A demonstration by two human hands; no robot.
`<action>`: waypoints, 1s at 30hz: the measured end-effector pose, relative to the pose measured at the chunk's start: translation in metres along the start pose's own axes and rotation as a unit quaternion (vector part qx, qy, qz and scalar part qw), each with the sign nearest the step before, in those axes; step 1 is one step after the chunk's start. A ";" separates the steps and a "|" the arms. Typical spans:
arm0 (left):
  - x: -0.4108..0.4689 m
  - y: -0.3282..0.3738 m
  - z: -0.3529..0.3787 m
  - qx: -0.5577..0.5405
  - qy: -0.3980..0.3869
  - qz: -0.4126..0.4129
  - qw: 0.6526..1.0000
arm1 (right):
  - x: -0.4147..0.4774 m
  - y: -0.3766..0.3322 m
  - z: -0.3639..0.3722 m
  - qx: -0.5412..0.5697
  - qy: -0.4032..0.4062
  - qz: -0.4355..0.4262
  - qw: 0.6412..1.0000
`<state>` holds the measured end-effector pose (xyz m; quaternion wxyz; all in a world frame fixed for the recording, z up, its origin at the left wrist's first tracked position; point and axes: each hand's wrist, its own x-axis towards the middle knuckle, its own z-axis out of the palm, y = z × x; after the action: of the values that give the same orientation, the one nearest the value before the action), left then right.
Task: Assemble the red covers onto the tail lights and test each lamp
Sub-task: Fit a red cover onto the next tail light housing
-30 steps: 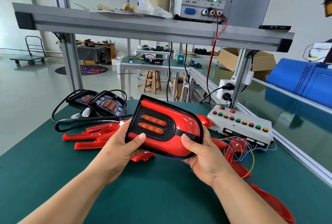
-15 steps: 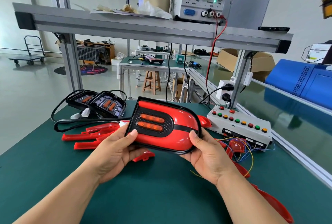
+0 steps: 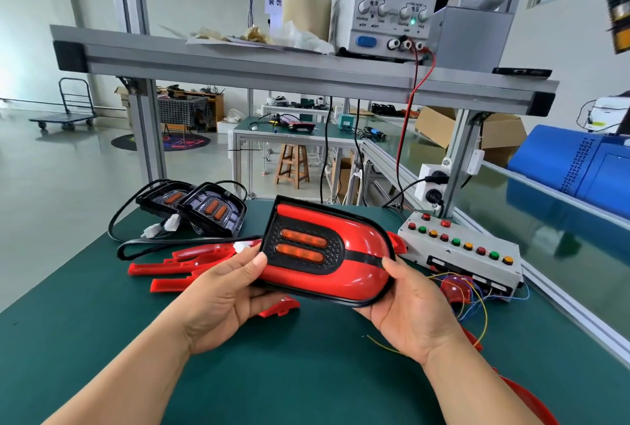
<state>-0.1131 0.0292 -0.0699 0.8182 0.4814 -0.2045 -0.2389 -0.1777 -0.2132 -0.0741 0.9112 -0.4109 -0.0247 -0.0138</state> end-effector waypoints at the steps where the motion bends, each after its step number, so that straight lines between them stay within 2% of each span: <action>1: -0.001 0.000 -0.001 0.006 -0.002 -0.003 1.000 | 0.000 0.000 0.000 -0.005 0.005 0.000 1.000; 4: -0.001 -0.002 -0.002 0.058 0.001 -0.002 0.998 | 0.003 0.005 0.005 -0.059 0.055 -0.009 0.997; 9: -0.006 0.001 0.008 0.180 -0.023 -0.032 0.983 | 0.005 0.011 0.004 -0.118 0.165 -0.085 0.975; 11: -0.007 0.003 0.020 0.264 0.038 -0.037 0.963 | 0.004 0.012 0.005 -0.151 0.175 -0.112 0.966; 13: 0.000 -0.002 0.029 0.327 0.187 0.011 0.926 | 0.003 0.016 0.010 -0.161 0.168 -0.124 0.965; 14: 0.005 -0.004 0.033 0.335 0.239 0.037 0.911 | 0.002 0.019 0.013 -0.165 0.160 -0.124 0.965; 15: 0.009 -0.006 0.034 0.326 0.257 0.055 0.908 | 0.002 0.022 0.016 -0.174 0.153 -0.127 0.964; 19: 0.015 -0.007 0.027 0.315 0.288 0.075 0.901 | 0.003 0.029 0.024 -0.224 0.147 -0.148 0.952; 26: 0.015 -0.013 0.020 0.301 0.283 0.113 0.904 | 0.007 0.034 0.024 -0.262 0.161 -0.173 0.936; 30: 0.012 -0.013 0.023 0.302 0.256 0.072 0.915 | 0.002 0.034 0.025 -0.272 0.178 -0.154 0.933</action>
<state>-0.1186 0.0007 -0.0704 0.6735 0.7339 -0.0846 0.0256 -0.1748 -0.1723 -0.0830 0.7411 -0.6246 0.0794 -0.2331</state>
